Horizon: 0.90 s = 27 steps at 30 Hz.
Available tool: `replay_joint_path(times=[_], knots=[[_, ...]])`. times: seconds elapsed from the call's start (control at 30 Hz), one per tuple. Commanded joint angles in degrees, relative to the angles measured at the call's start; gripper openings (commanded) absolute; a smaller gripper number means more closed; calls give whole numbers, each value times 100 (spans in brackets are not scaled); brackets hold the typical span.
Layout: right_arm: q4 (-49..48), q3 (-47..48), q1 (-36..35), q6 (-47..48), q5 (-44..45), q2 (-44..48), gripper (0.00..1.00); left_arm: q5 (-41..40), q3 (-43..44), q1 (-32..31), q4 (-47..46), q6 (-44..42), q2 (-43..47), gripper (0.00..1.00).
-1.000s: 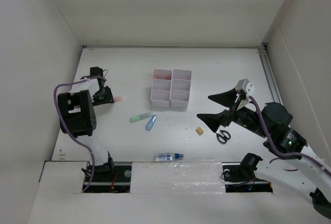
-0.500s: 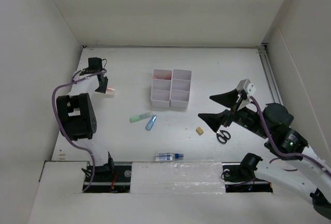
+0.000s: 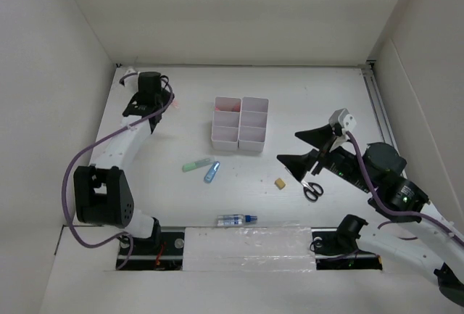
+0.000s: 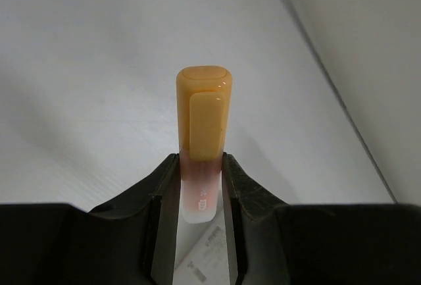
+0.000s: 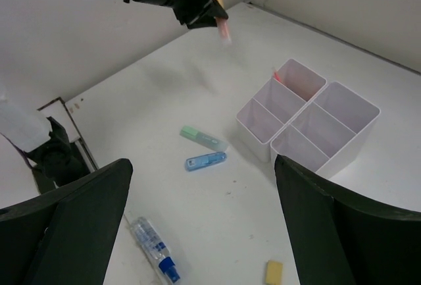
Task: Sort the stationery into containers
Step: Pick up the stationery from the center of the board, then place the stationery in the storage box.
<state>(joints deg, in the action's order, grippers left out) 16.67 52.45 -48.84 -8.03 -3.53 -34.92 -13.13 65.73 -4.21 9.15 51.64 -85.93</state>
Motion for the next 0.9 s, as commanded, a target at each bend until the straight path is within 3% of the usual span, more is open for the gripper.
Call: replay_joint_path(times=[0.0, 0.13, 0.4, 0.6, 0.73, 0.87], knots=[[91, 169, -38, -84, 239, -50, 95, -172, 220, -536, -790, -926, 550, 0], [223, 222, -38, -84, 616, 20, 95, -216, -227, -1265, -1739, -1576, 1095, 0], [548, 407, -38, -137, 1170, 161, 95, -296, -429, -2312, -2917, -2139, 1017, 0], [663, 460, -38, -190, 1390, 213, 95, -58, -430, -2769, -4069, -2271, 236, 0], [724, 460, -38, -304, 1443, 266, 95, -471, -63, -3383, -4334, -2729, -431, 0], [786, 460, -38, -366, 1391, 266, 95, -621, 194, -3446, -4334, -2782, -767, 0]])
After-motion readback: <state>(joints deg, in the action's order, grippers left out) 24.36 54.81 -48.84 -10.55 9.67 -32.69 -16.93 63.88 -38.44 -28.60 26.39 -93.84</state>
